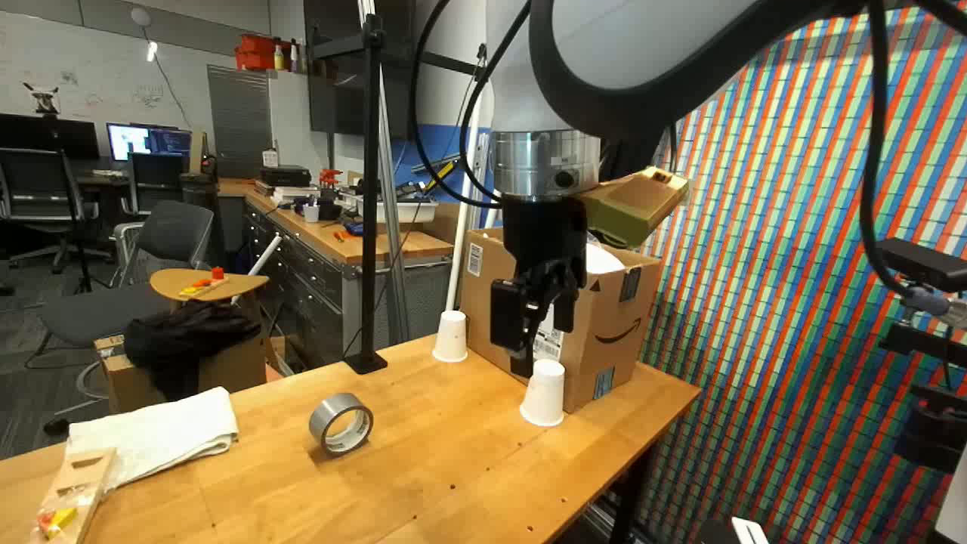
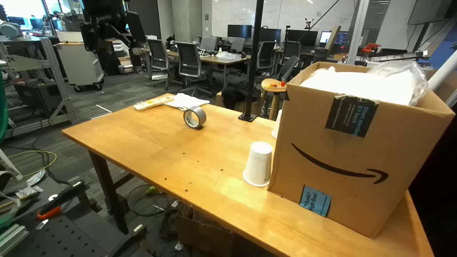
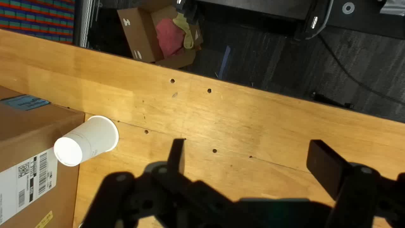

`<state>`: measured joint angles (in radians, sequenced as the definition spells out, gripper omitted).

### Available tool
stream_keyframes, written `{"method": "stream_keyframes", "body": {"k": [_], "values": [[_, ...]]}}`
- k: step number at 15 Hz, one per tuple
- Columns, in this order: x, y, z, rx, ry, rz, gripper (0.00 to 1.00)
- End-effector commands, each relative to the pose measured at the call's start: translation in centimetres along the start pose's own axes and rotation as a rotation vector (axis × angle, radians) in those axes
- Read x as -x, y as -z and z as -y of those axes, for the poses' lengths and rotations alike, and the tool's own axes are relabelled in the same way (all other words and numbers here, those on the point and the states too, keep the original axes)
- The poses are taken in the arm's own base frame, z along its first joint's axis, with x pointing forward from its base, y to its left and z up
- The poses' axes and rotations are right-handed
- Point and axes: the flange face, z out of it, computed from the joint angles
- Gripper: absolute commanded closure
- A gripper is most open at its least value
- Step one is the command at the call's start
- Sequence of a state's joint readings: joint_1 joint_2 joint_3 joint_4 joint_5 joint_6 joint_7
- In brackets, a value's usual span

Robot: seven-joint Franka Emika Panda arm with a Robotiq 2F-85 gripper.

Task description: Roll the grey masking tape to the right

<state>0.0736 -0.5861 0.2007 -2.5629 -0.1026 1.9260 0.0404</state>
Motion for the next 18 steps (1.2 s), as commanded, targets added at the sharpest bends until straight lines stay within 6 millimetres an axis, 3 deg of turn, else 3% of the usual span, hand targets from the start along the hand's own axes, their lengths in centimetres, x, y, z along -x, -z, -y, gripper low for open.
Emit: {"method": "stream_keyframes", "body": {"k": [1,9,15,18], "values": [[0.0,0.2,0.0,0.0,0.0,-0.002,0.0],[0.0,0.3,0.0,0.001,-0.001,-0.006,0.0],[-2.1,0.1,2.1,0.002,-0.001,0.011,0.0],[-4.3,0.0,3.4,-0.007,-0.047,0.014,0.0]]}}
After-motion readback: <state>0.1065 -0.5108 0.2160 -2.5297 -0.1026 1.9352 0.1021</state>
